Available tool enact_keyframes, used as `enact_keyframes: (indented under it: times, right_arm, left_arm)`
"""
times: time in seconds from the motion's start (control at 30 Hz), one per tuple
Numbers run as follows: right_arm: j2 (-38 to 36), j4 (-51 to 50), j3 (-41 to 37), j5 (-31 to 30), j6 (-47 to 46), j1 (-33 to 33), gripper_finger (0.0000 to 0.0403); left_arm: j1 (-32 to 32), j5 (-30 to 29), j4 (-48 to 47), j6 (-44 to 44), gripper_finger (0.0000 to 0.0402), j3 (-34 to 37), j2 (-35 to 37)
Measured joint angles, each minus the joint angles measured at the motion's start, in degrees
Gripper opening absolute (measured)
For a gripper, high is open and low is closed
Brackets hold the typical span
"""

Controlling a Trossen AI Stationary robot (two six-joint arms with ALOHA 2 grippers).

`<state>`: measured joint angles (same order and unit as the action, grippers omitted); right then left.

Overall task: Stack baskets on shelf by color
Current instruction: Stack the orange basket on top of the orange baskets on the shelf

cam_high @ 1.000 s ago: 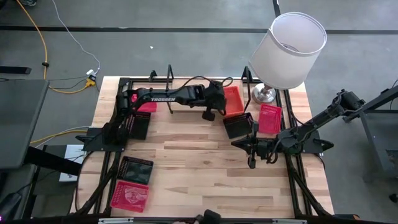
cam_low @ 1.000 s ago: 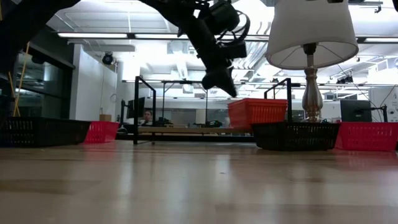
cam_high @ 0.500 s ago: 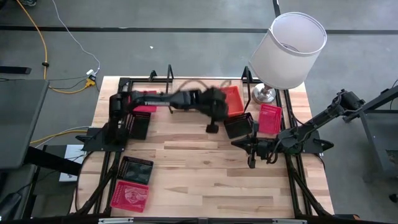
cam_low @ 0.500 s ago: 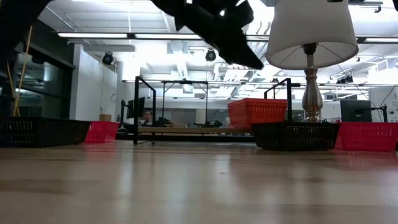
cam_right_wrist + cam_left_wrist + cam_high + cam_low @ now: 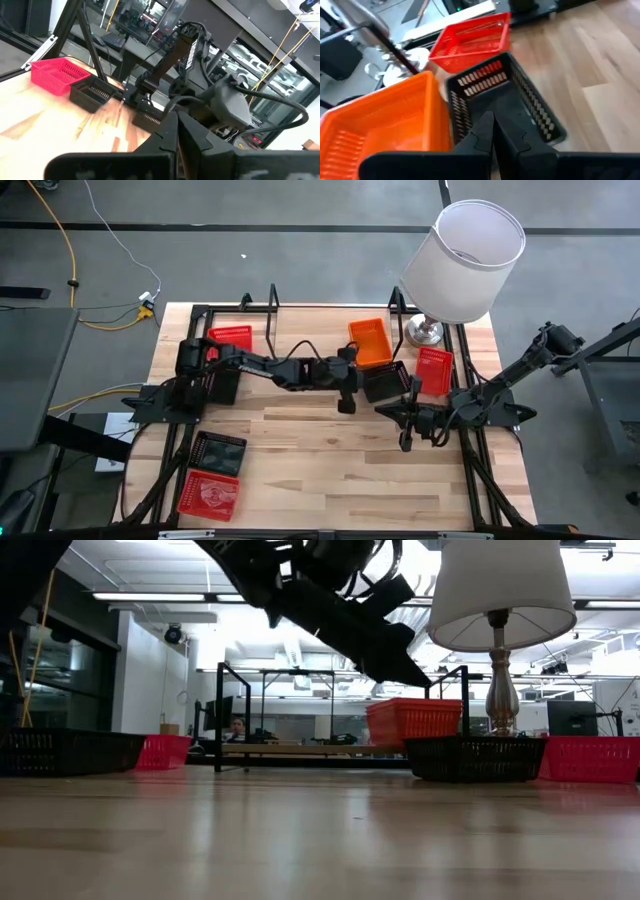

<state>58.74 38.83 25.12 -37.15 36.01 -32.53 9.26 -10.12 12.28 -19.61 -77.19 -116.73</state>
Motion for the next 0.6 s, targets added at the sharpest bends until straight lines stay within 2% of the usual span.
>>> enact_keyframes:
  times: [0.27, 0.5, 0.6]
  right_arm:
    - [0.0, 0.0, 0.0, 0.0, 0.0, 0.0, 0.0]
    - [0.0, 0.0, 0.0, -0.2, 0.0, 0.0, 0.0]
    - [0.0, 0.0, 0.0, -0.4, -0.1, 0.0, 0.0]
  left_arm:
    - [2.9, 4.4, -0.3, 3.8, 0.0, -0.1, 0.0]
    - [3.5, 4.0, -0.1, 6.5, 0.0, -0.1, -3.2]
    - [3.5, 2.1, 1.5, 6.5, 0.0, -0.1, -4.8]
